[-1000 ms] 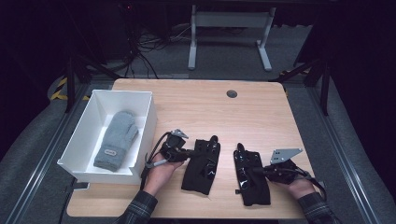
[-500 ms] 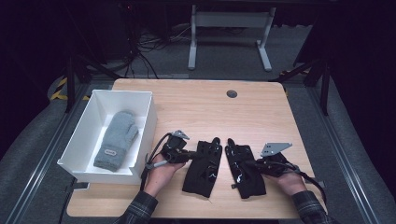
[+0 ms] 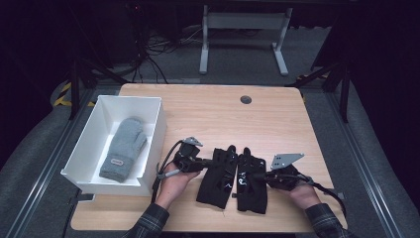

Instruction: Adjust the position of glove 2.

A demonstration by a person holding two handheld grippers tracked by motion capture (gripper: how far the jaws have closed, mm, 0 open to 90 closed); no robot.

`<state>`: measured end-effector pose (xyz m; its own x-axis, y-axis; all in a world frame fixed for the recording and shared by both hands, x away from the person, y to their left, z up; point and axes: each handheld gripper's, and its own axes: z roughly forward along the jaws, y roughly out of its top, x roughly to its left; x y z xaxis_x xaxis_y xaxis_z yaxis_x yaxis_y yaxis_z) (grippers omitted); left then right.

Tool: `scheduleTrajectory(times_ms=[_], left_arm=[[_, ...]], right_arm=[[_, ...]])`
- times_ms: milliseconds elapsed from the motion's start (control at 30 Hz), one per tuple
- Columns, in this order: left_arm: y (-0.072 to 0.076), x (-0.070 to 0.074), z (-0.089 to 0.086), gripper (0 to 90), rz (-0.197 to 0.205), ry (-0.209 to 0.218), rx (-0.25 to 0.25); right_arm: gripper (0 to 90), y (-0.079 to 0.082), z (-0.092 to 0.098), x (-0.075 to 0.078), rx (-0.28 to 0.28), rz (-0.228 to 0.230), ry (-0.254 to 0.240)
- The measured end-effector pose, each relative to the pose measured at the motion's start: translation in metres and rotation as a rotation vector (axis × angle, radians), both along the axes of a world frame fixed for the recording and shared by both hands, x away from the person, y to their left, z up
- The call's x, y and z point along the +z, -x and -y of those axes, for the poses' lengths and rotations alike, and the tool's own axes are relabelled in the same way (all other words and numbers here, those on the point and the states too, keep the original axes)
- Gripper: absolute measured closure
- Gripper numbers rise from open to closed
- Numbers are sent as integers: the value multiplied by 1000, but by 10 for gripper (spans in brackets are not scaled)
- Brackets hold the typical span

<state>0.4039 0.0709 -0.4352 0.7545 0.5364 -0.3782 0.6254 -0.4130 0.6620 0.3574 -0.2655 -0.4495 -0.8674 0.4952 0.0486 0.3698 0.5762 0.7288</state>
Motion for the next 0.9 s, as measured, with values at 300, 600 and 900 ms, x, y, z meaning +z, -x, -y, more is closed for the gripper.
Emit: scheduleTrajectory(times_ms=[300, 600, 900], left_arm=[[-3, 11, 4, 892, 11, 50, 0], [-1, 14, 10, 892, 9, 85, -16], [-2, 21, 18, 892, 6, 125, -25]], right_arm=[[899, 3, 24, -4, -27, -30, 30], [899, 4, 22, -6, -2, -41, 46], [900, 3, 19, -7, 17, -44, 35]])
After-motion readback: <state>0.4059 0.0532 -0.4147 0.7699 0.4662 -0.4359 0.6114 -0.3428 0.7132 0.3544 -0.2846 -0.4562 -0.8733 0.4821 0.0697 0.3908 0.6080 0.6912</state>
